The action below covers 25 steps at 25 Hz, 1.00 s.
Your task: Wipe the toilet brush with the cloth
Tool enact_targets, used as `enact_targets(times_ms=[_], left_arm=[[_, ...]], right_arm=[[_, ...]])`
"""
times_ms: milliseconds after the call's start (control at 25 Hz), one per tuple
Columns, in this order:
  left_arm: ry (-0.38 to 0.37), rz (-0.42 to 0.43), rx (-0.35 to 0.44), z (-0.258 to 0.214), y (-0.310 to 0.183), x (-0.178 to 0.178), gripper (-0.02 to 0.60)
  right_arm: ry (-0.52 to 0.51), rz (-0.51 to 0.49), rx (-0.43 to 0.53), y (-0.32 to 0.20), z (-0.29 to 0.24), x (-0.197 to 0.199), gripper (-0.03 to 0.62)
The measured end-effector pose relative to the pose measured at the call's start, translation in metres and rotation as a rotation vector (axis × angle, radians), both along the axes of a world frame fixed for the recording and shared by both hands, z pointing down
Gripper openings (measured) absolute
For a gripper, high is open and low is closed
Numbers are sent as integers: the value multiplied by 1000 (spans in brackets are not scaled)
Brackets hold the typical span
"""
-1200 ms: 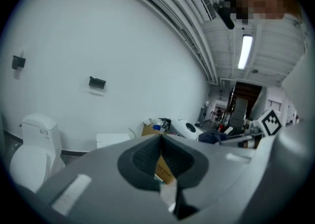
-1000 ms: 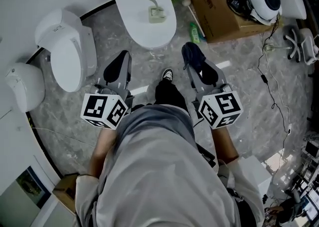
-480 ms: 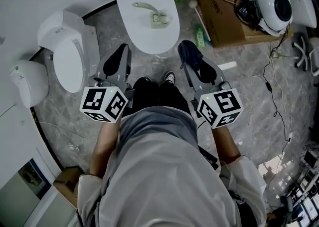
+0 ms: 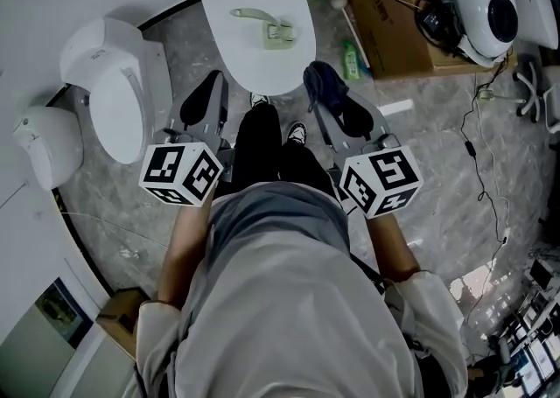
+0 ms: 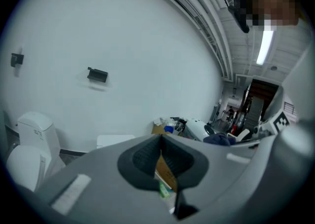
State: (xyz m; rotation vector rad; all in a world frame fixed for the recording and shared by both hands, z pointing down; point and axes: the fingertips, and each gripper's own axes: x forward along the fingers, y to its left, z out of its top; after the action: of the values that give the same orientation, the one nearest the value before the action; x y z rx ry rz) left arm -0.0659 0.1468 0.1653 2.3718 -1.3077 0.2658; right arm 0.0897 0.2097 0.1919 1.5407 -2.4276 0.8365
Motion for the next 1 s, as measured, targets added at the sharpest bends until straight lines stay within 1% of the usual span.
enact_targets(times_ms=[400,760,840,920,1000], left_arm=[[-1,31,-78,32,-79,-4,0],[14,58,-199,84,-144,-4,0],[15,68,-230,100,-156,-3,0],[29,74,-257,113,-167,-3,0],[52,80,-283,123,-176,-4,0]], right_arm=[[4,44,-60,-64,10,-10,98],[29,68,-130,-122,28,-26,98],[16,77,-148,-135,32,-31,98],[-3,92,-163,-150,34,-34,98],[4,101,-168,-167,37,-38,98]])
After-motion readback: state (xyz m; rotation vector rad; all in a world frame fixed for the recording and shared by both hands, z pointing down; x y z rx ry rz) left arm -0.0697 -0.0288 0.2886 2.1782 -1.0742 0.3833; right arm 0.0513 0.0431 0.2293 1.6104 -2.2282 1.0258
